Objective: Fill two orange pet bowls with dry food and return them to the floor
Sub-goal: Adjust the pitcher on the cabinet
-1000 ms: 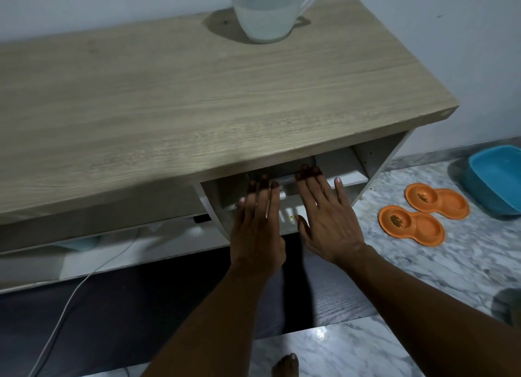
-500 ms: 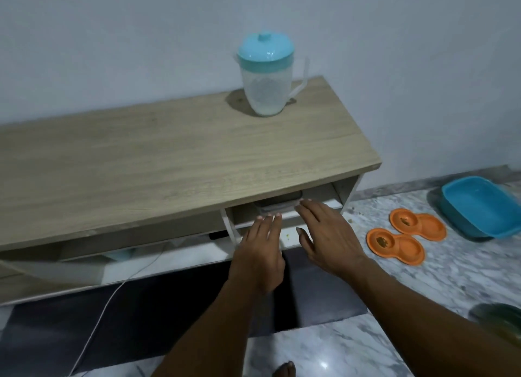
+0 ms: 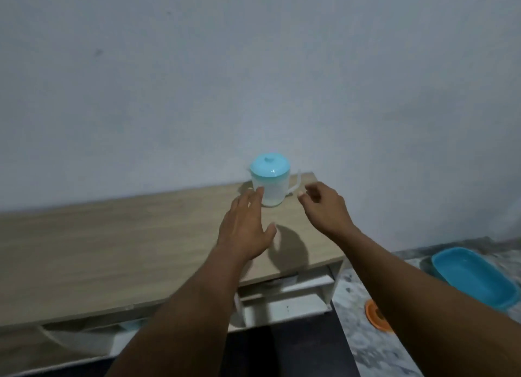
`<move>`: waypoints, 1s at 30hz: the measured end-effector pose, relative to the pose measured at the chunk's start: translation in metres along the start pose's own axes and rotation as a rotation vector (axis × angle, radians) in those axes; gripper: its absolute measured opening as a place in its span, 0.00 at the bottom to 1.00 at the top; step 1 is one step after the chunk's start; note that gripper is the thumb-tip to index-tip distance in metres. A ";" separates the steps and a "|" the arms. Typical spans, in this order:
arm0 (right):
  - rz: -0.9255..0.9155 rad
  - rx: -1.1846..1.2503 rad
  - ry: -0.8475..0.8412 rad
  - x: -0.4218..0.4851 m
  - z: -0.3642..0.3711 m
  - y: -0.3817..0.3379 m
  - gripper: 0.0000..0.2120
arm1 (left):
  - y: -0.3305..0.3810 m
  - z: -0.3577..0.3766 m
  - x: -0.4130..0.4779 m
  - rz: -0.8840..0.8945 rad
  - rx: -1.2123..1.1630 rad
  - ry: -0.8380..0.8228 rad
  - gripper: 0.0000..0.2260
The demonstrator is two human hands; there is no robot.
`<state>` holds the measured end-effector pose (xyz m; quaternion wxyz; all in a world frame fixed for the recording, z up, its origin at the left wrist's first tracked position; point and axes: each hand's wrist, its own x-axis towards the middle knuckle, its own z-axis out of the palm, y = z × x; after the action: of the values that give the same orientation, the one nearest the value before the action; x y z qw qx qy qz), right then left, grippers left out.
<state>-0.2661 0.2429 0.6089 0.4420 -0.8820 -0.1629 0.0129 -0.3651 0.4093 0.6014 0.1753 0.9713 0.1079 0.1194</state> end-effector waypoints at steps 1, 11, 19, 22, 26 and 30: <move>0.022 0.018 -0.002 0.019 0.001 -0.003 0.22 | -0.003 -0.003 0.018 -0.008 -0.010 -0.007 0.40; 0.238 0.163 -0.042 0.172 0.034 0.013 0.29 | -0.045 0.023 0.181 -0.093 -0.059 -0.174 0.54; 0.245 0.132 -0.163 0.221 0.057 0.033 0.22 | -0.059 0.037 0.230 -0.050 -0.108 -0.242 0.53; 0.220 0.121 -0.149 0.226 0.062 0.039 0.13 | -0.062 0.036 0.232 -0.025 -0.097 -0.274 0.49; 0.217 0.136 -0.128 0.229 0.065 0.042 0.13 | -0.069 0.038 0.238 0.000 -0.056 -0.305 0.52; 0.203 0.148 -0.084 0.236 0.069 0.041 0.12 | -0.072 0.037 0.245 0.008 -0.060 -0.271 0.49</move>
<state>-0.0425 0.3441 0.5638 0.4949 -0.8578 -0.0896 0.1065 -0.1351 0.5255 0.5892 0.2165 0.9733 0.0758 -0.0092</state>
